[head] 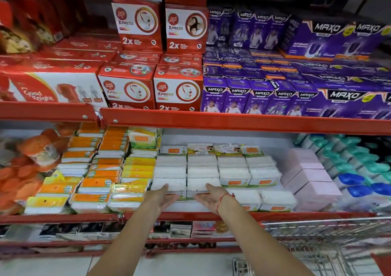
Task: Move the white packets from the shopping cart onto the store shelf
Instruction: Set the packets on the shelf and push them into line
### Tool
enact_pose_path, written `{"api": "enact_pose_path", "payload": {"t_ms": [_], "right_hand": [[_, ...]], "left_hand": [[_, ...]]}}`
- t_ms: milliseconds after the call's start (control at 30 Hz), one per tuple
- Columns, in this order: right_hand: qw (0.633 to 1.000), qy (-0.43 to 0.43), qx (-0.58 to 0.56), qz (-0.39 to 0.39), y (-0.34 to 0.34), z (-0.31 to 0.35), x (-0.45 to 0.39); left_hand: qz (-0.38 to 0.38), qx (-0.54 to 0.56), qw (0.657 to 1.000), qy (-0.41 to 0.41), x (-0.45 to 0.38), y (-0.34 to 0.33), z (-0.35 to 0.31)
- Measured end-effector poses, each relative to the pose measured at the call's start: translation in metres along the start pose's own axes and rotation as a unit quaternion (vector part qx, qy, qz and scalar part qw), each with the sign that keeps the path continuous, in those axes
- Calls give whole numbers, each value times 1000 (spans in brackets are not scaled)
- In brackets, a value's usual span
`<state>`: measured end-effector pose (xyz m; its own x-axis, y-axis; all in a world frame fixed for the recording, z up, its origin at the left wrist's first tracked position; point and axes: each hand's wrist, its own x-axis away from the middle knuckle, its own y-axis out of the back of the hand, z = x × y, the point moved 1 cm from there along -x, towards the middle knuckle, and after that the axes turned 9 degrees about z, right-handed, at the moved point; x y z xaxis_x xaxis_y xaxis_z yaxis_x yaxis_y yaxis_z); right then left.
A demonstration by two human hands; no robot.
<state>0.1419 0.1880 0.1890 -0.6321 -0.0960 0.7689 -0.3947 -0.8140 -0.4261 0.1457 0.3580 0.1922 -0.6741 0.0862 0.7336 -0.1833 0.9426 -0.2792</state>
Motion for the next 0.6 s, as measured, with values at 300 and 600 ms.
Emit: {"api": "enact_pose_path", "payload": {"t_ms": [300,600], "right_hand": [[998,-13,44,42,34,-7,24],[999,-5,42,0,152,35,59]], "left_hand": [[70,-13,997,34,7,-31,35],[157,-23,981,112,13,-140,100]]}}
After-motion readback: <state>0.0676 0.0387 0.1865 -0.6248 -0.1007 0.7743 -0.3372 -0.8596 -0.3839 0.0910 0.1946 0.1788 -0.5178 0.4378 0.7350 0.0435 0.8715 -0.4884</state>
